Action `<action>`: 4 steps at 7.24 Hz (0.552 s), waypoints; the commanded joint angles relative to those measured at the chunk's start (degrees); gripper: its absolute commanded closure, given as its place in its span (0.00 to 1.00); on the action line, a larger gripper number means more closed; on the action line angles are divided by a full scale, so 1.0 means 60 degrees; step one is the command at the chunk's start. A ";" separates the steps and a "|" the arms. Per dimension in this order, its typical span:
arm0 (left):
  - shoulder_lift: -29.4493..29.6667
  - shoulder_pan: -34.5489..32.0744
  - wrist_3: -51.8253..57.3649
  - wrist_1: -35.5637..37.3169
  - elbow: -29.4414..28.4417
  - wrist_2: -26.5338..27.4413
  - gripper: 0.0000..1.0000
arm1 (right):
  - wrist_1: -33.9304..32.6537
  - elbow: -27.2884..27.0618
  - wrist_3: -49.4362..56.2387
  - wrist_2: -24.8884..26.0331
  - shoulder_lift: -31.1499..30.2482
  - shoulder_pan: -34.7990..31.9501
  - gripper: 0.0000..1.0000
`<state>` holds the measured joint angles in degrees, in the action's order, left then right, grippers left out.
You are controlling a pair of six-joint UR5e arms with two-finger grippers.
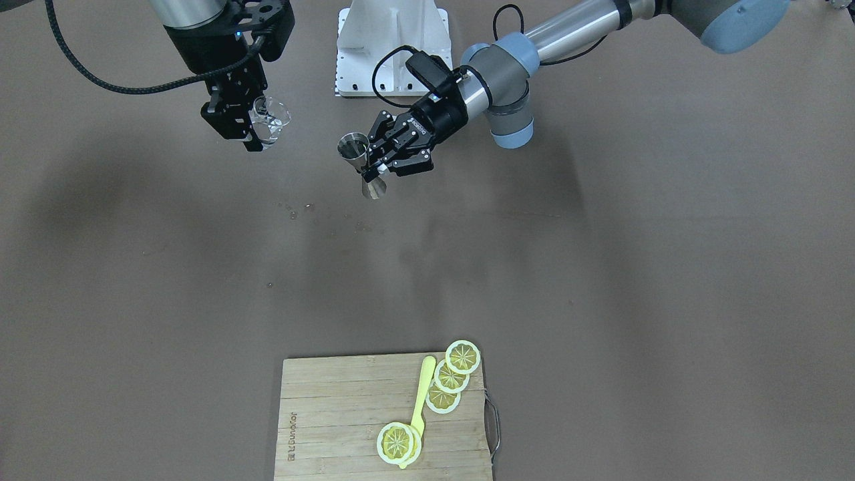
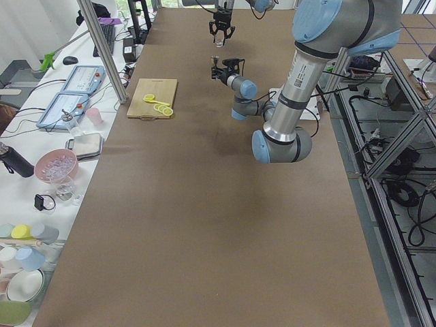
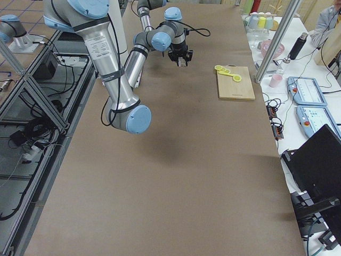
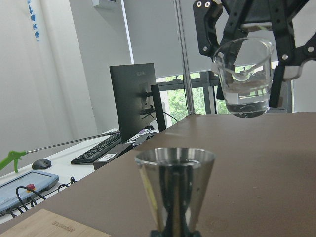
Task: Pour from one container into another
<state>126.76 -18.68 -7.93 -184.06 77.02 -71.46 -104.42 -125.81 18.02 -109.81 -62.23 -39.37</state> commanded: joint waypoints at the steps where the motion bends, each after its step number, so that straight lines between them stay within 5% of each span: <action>1: -0.0062 -0.0006 0.0003 -0.0011 0.0040 0.0016 1.00 | -0.0787 0.0065 0.0000 0.0297 0.0263 0.0116 1.00; 4: -0.0018 0.0023 0.0003 0.0032 0.0025 0.0030 1.00 | -0.1068 0.0344 0.0130 0.0546 0.0659 0.0189 1.00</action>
<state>126.50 -18.61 -7.91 -184.01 77.17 -71.31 -110.48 -124.11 18.20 -107.45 -58.77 -38.53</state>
